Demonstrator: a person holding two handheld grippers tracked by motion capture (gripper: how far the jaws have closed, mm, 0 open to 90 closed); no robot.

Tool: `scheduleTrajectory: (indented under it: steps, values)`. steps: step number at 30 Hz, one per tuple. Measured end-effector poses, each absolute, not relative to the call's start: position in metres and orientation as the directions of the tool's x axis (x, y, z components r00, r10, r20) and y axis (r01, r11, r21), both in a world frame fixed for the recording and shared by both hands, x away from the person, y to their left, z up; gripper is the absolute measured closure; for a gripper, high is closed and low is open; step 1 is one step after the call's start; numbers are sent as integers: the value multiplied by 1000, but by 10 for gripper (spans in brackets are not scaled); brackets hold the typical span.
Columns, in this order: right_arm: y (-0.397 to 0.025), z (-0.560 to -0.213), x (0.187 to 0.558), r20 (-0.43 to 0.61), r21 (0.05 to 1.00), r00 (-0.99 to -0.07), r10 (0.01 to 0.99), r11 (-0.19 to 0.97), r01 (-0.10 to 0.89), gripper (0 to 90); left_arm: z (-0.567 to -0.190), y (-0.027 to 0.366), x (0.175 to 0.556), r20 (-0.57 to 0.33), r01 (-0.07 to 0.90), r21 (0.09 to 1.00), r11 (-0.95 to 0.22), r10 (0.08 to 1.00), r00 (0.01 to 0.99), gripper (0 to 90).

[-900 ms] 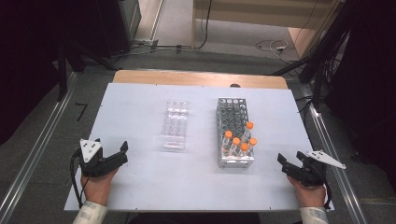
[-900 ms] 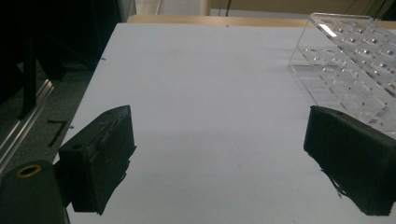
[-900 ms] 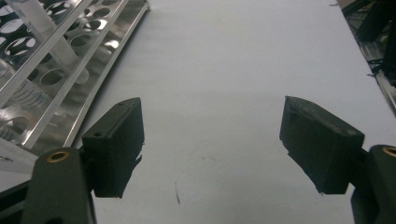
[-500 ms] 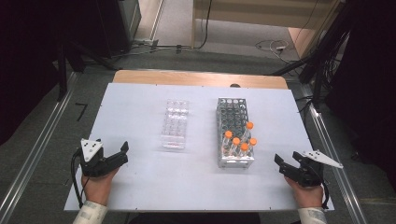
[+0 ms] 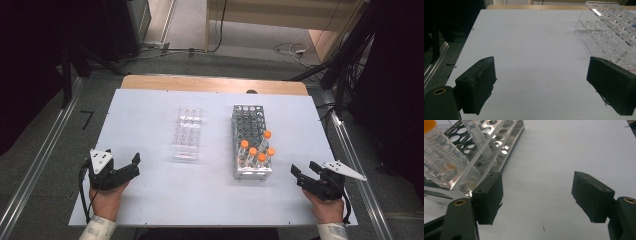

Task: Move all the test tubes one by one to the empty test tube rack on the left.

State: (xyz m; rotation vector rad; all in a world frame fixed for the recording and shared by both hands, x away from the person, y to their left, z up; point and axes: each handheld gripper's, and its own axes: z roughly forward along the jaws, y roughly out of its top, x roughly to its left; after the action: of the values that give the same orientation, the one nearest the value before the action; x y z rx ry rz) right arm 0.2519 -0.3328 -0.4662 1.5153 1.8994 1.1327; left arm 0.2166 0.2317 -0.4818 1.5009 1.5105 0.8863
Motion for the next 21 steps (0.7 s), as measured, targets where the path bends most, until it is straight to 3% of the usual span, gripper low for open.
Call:
scheduleTrajectory:
  steps: [21]
  values:
    - [-306, -453, 242, 146, 842, -387, 910, 91, 532, 264, -481, 230, 216, -68, 422, 906, 45, 997, 39, 88]
